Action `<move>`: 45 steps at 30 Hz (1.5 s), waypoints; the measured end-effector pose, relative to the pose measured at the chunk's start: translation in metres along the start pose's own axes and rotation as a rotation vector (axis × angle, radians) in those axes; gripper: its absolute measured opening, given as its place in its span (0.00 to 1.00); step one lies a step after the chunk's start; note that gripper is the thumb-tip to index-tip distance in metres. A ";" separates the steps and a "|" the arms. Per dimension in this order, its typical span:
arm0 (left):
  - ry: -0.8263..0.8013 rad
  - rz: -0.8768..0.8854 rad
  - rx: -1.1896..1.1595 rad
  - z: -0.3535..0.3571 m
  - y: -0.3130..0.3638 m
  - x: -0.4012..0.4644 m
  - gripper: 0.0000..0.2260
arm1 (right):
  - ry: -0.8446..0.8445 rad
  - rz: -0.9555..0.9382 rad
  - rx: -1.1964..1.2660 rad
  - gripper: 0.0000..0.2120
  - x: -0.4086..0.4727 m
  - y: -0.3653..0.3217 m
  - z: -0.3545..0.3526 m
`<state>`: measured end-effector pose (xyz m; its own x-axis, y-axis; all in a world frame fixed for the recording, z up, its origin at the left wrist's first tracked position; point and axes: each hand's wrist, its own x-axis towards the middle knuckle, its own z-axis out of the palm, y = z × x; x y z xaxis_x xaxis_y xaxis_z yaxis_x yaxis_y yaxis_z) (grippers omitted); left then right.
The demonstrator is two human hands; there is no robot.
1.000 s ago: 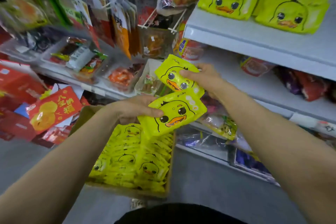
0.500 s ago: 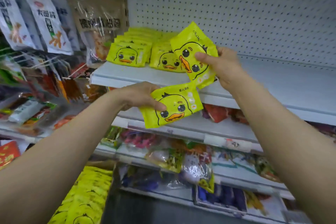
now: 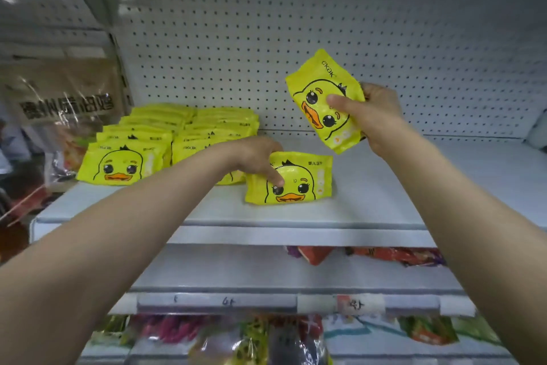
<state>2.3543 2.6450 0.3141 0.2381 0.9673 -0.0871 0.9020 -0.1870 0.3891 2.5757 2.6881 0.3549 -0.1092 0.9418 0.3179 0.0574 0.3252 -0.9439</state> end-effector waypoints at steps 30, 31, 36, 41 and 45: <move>0.252 -0.060 0.344 -0.037 -0.058 0.192 0.34 | 0.026 0.002 -0.113 0.08 0.109 0.037 -0.047; 0.270 -0.066 0.343 -0.037 -0.059 0.193 0.33 | 0.021 0.003 -0.113 0.07 0.110 0.038 -0.048; 0.376 -0.097 0.339 -0.032 -0.063 0.195 0.33 | 0.010 -0.008 -0.124 0.09 0.118 0.037 -0.046; 0.453 -0.117 0.481 -0.027 -0.058 0.193 0.36 | -0.002 -0.013 -0.138 0.09 0.124 0.041 -0.042; 0.505 -0.121 0.596 -0.031 -0.055 0.189 0.36 | -0.015 -0.001 -0.158 0.10 0.130 0.048 -0.036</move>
<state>2.3381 2.8440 0.3047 0.0622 0.9207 0.3852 0.9861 0.0029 -0.1662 2.6003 2.8291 0.3543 -0.1242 0.9404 0.3166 0.2125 0.3369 -0.9173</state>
